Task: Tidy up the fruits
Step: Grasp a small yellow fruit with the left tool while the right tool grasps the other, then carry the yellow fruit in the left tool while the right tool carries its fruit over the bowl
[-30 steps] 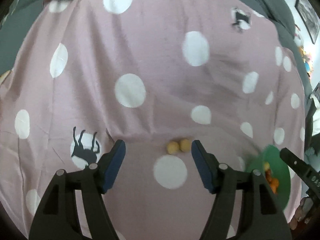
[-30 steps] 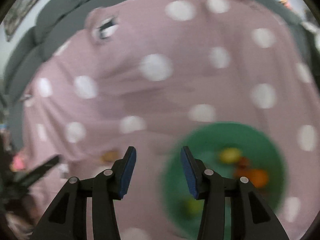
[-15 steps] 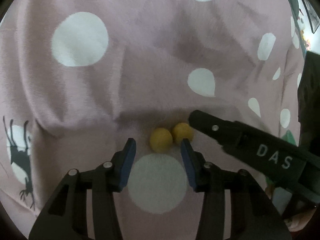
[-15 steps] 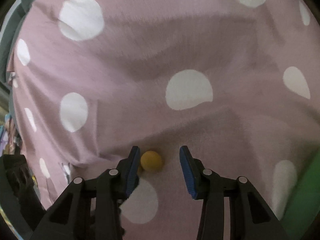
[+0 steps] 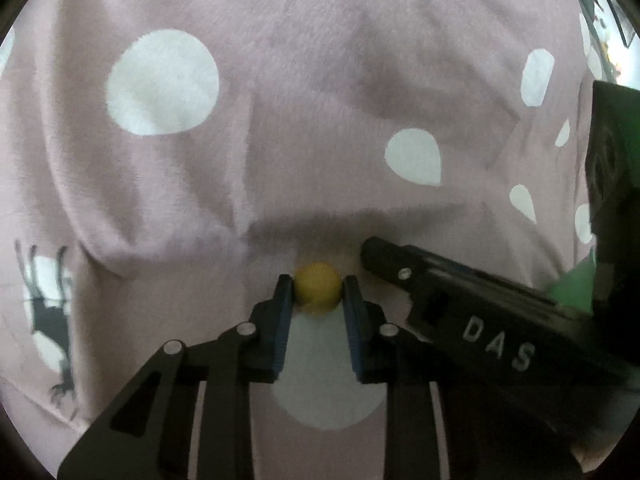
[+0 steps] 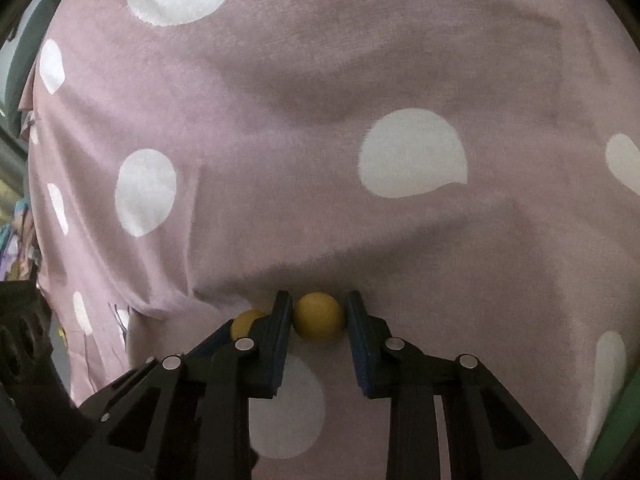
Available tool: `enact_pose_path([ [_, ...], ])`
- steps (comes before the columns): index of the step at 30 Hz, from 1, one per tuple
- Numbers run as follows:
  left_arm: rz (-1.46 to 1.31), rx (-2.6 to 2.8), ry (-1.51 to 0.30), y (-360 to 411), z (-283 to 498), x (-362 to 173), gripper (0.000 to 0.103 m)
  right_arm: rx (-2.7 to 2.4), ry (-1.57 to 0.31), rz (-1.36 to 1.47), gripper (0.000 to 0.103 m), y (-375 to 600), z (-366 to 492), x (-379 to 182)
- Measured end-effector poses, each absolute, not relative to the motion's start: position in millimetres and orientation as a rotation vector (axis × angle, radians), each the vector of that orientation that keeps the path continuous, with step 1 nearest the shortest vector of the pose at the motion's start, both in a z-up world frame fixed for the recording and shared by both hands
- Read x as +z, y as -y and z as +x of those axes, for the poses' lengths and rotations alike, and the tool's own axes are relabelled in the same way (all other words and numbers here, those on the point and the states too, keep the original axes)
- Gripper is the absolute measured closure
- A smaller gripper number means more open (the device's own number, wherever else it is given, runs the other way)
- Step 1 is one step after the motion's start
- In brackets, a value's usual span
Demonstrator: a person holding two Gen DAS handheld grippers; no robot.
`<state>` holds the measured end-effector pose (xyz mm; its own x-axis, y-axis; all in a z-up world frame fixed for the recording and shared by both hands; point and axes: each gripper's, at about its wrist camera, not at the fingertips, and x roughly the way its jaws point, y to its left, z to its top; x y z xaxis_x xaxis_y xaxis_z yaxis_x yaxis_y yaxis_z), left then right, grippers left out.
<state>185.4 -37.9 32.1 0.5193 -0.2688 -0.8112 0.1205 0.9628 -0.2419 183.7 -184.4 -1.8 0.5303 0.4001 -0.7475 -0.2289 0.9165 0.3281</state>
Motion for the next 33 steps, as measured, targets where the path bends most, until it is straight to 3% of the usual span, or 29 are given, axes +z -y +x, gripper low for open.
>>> enact_pose_path([
  [13, -0.114, -0.175, -0.859, 25, 108, 107, 0.079, 0.316, -0.75, 0.179, 0.073, 227, 92, 69],
  [22, -0.173, -0.314, -0.768, 65, 59, 135, 0.079, 0.135, -0.547, 0.06, 0.073, 264, 33, 90],
  [33, -0.128, -0.462, -0.707, 148, 46, 156, 0.078, 0.034, -0.489, 0.154, 0.073, 353, 8, 111],
])
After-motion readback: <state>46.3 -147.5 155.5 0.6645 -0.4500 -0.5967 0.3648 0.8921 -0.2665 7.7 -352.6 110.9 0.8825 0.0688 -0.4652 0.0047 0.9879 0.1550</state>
